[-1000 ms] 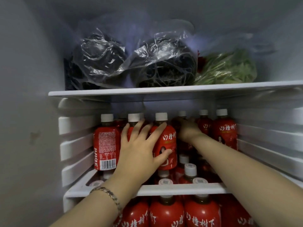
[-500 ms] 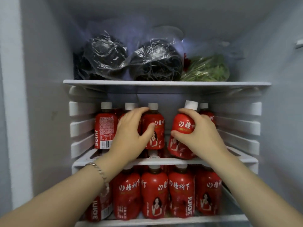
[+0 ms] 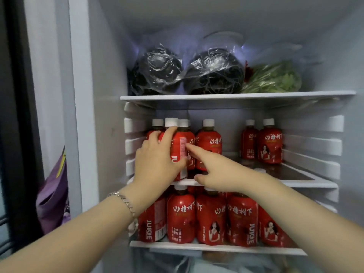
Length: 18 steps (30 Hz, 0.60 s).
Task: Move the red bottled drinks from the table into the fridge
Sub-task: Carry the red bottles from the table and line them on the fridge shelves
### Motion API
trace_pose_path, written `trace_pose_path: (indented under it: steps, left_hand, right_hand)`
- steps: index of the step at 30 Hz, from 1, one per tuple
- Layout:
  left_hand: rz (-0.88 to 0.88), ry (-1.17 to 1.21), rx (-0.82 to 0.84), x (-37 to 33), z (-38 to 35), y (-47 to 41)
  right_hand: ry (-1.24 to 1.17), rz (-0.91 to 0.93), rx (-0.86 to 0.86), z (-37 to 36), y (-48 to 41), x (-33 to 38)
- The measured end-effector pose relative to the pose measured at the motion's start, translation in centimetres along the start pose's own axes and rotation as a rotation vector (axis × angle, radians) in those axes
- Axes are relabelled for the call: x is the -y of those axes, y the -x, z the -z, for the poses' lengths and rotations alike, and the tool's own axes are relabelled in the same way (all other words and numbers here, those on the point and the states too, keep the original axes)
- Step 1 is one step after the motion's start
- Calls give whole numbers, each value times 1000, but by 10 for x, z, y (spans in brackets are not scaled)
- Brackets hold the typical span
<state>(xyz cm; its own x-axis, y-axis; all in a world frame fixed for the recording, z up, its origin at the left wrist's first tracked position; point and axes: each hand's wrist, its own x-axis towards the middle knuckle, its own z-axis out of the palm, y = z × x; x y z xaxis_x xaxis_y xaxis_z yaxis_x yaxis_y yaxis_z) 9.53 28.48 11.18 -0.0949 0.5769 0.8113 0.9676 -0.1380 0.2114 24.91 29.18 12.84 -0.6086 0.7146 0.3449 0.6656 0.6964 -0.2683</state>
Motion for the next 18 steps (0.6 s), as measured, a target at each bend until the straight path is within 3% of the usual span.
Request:
trace_pose_path:
  steps: [7, 10, 14, 18]
  left_hand:
    - [-89, -317, -131, 13, -13, 2]
    - [-56, -472, -108, 13, -15, -1]
    - [33, -695, -71, 1, -17, 2]
    - [-56, -474, -81, -25, -24, 2]
  right_hand:
    - [77, 43, 8, -2, 2, -19]
    - [107, 19, -39, 1, 5, -33]
    - [135, -34, -213, 7, 9, -52]
    - [235, -242, -562, 24, 9, -88]
